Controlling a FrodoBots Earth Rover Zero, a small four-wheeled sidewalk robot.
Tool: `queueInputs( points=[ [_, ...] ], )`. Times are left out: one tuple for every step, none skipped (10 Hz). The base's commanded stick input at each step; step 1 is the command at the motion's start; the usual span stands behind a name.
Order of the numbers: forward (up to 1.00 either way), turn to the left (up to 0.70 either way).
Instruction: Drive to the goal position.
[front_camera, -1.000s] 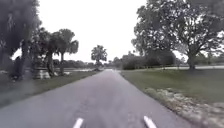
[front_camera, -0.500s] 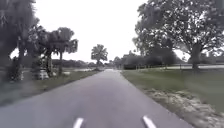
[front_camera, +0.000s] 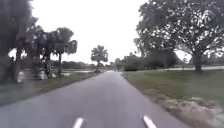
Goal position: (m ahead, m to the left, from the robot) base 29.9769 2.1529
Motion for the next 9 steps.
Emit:
queueInputs(
  points=[
    [0.85,0.00],
    [0.85,0.00],
    [0.85,0.00],
    [0.85,0.00],
    [0.85,0.00],
    [0.85,0.00],
    [0.85,0.00],
    [0.85,0.00],
    [0.85,0.00]
  ],
)
